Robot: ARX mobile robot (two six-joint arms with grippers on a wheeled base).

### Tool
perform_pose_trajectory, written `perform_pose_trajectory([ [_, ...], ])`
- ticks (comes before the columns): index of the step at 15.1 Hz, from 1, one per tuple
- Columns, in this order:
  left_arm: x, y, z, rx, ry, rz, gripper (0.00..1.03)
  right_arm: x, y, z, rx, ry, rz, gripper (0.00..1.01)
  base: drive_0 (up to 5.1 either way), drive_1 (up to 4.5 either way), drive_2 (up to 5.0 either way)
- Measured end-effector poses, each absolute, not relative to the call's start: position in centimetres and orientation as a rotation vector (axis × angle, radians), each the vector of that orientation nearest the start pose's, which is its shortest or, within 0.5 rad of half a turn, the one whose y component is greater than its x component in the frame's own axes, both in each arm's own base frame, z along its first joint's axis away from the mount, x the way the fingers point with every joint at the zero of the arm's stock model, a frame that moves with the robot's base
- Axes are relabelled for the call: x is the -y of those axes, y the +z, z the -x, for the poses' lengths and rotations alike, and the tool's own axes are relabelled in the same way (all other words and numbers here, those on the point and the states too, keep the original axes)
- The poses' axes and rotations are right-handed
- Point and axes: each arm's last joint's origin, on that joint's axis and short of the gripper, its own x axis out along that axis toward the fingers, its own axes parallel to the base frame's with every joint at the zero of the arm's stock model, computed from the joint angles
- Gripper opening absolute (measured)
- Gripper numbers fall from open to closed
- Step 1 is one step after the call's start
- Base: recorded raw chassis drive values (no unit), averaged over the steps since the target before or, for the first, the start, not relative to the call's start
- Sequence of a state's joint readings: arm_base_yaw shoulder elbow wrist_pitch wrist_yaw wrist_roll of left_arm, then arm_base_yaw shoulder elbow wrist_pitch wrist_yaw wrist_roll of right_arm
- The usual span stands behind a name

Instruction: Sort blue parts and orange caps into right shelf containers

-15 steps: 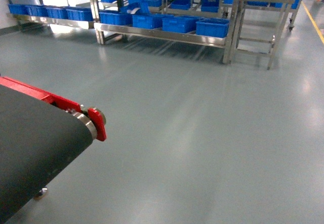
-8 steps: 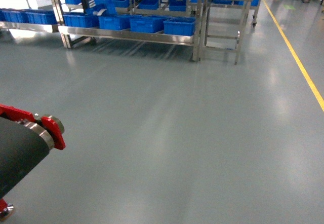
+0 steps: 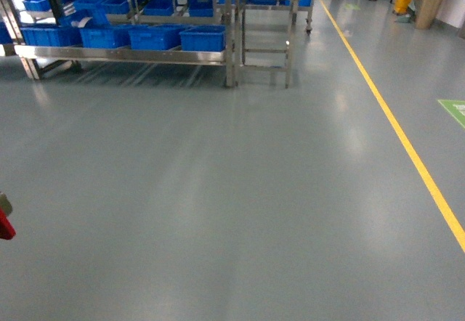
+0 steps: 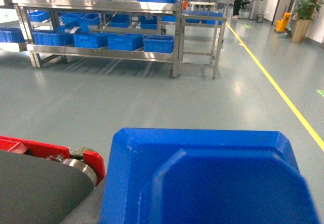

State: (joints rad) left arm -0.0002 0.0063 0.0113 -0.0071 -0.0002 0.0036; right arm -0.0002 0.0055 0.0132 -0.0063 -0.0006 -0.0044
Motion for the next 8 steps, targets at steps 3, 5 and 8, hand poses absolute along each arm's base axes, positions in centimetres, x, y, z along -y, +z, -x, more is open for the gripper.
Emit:
perform_pose_trajectory([
  [3,0.0,16.61,-9.74,-0.002,0.0,-0.004,0.42,0.0,16.7,-9.72,0.001,0.0,0.004,0.42,-1.6,-1.62,-1.6],
  [5,0.0,16.62,-9.74,-0.002,0.0,-0.004,0.42,0.0,16.7,-9.72,0.001,0.0,0.004,0.42,-1.4,-1.44,-1.4],
  [8,0.0,16.61,-9.74,-0.002,-0.001,-0.004,0.42,0.0,16.7,-9.72,0.002,0.0,0.004,0.42,-0.8,-0.77,-0.8],
])
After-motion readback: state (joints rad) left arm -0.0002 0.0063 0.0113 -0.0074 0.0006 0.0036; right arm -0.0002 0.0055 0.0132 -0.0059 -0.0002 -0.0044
